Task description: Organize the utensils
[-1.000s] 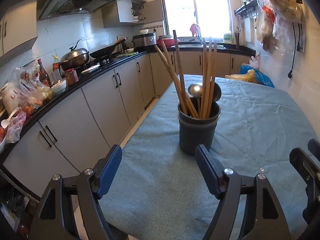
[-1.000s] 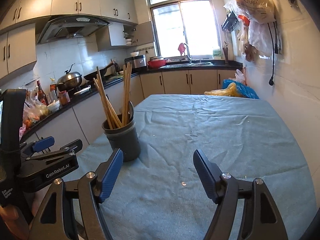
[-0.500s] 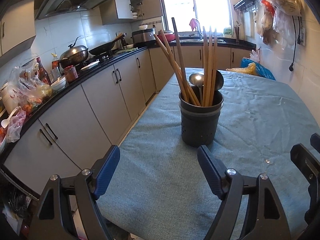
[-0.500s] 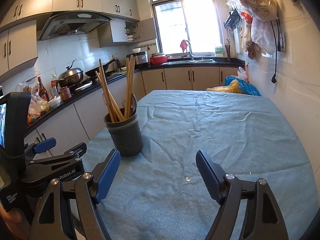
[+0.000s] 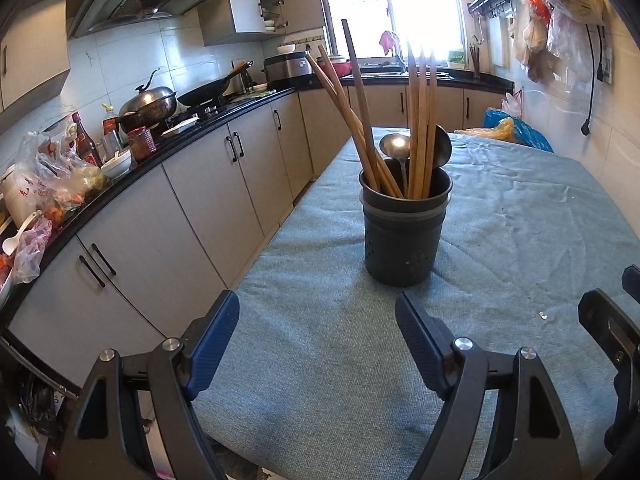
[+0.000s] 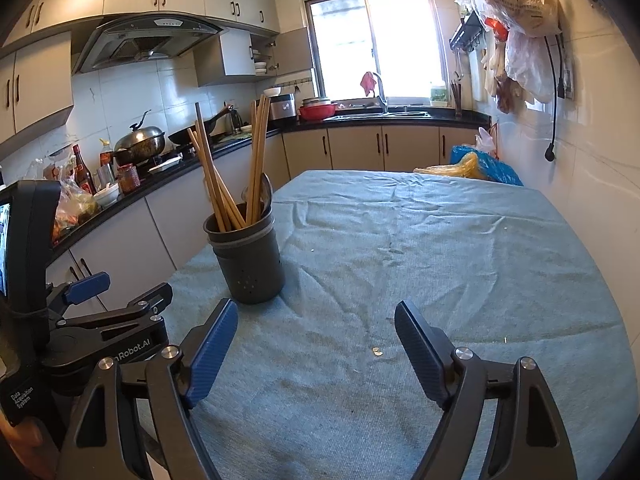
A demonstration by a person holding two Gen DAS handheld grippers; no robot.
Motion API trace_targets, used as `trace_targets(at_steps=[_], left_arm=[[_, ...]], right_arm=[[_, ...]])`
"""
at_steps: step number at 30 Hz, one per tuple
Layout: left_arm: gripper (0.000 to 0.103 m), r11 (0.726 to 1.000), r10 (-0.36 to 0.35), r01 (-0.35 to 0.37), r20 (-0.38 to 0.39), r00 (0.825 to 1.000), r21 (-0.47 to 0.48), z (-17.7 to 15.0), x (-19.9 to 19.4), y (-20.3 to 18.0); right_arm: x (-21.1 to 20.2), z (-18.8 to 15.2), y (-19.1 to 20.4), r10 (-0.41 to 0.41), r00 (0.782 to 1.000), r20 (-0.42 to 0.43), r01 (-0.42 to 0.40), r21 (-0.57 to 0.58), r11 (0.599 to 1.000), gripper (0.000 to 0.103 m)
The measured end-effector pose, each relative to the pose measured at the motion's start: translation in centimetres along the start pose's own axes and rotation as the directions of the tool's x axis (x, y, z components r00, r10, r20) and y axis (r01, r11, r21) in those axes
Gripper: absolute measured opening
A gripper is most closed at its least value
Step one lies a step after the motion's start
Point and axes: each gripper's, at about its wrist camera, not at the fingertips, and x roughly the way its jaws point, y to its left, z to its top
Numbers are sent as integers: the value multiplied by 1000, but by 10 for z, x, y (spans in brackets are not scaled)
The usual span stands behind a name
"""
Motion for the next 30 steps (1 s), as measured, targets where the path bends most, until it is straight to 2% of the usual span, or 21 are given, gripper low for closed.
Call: trace_targets(at_steps=[30], left_arm=[[81,1000,-6,7,-37,999,18,-7,15,-5]], right_arm=[[11,-6,2,-12,999,-36,12,3,1000,87]])
